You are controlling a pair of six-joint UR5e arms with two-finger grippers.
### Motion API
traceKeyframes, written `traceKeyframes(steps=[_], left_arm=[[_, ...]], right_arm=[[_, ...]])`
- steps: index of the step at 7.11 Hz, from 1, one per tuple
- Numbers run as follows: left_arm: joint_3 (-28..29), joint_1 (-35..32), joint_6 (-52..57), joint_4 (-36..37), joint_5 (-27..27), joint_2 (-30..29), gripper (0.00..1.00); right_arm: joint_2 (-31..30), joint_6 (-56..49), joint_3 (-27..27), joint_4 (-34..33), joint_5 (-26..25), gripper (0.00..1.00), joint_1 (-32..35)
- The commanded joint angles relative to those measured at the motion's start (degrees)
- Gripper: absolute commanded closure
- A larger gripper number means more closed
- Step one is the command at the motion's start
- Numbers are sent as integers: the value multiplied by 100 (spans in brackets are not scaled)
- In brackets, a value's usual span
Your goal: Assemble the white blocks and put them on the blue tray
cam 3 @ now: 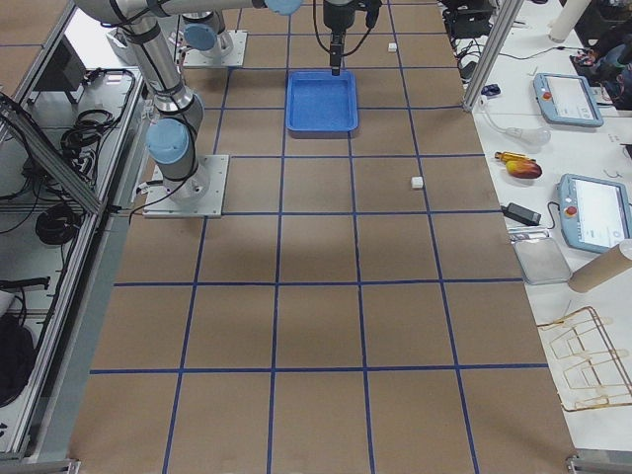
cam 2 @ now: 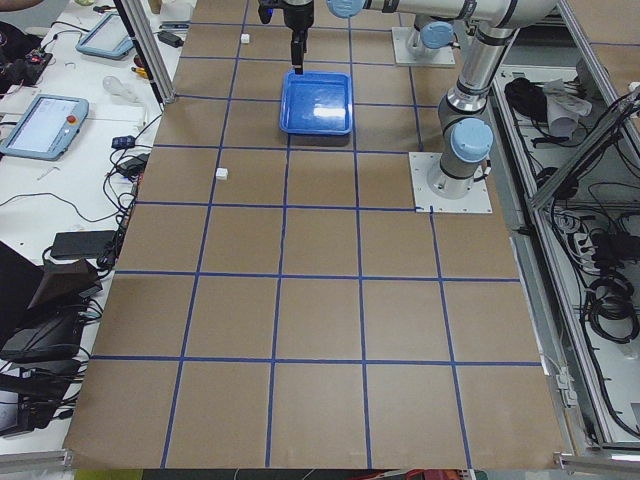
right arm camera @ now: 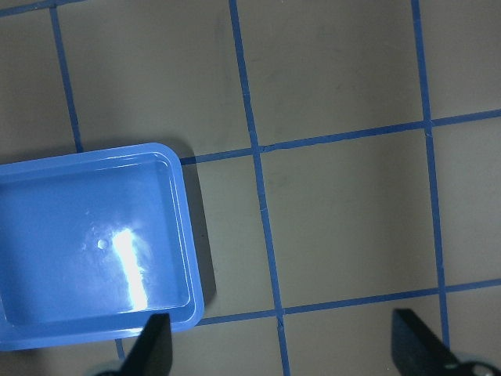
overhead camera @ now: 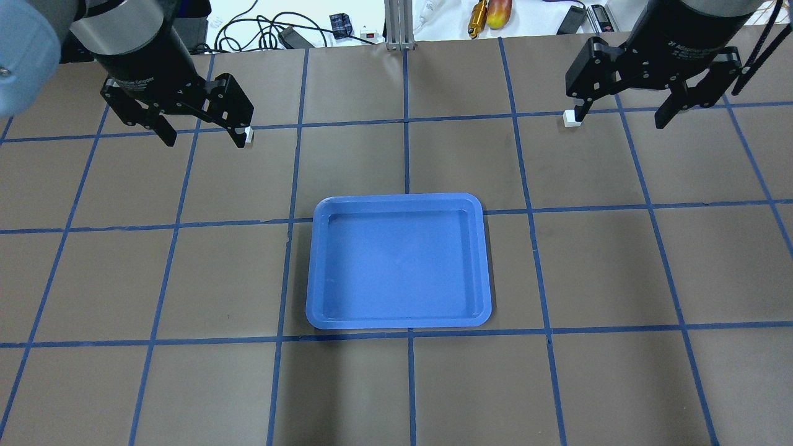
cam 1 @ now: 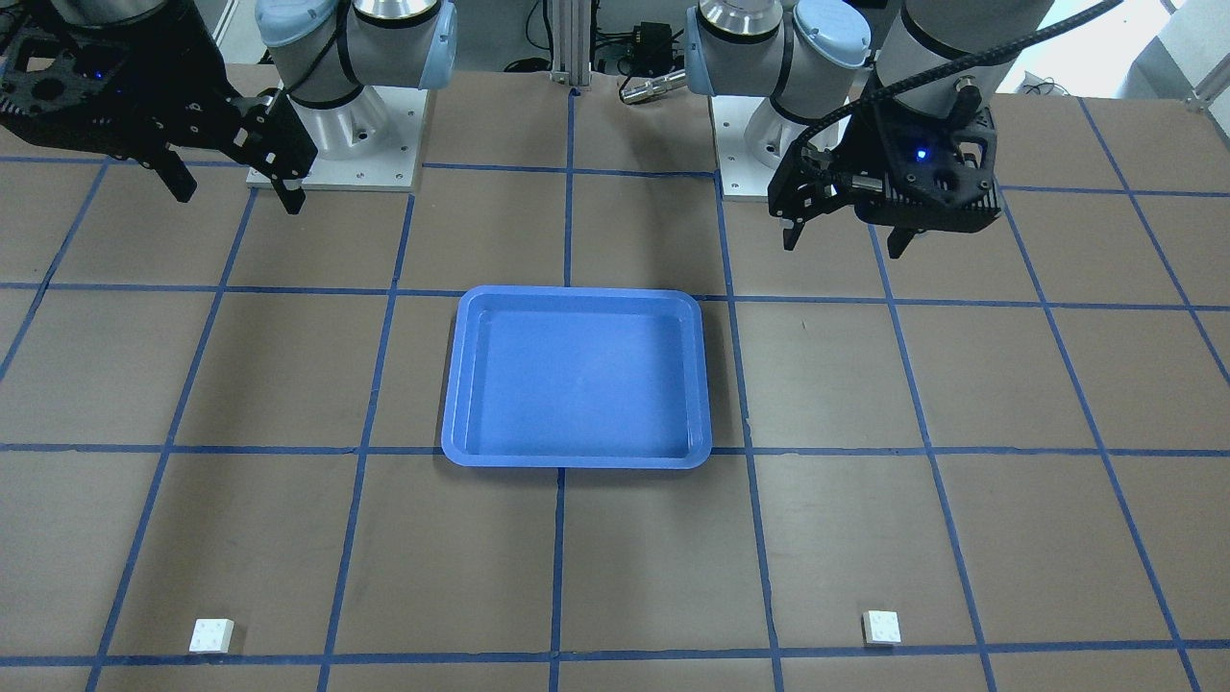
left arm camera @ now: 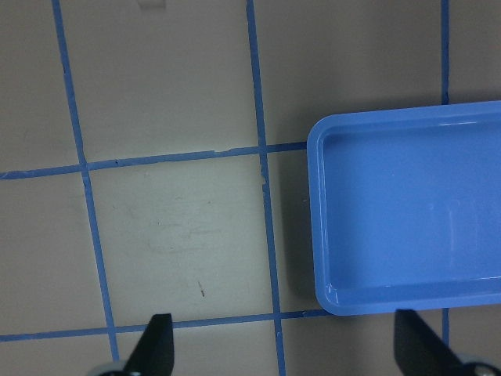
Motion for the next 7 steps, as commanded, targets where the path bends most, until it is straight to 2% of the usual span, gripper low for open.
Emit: traceKeyframes(steps=[1, 5, 7], left_arm=[[17, -9, 3, 20, -20, -28, 0], [113, 43, 21, 64, -38, -1, 0], [498, 141, 91, 213, 15, -491, 0]], right_arm=[[5, 3, -8, -36, 18, 0, 0], [-3, -6, -8, 8, 9, 0, 0], [5, 12, 0, -1, 18, 0, 0]])
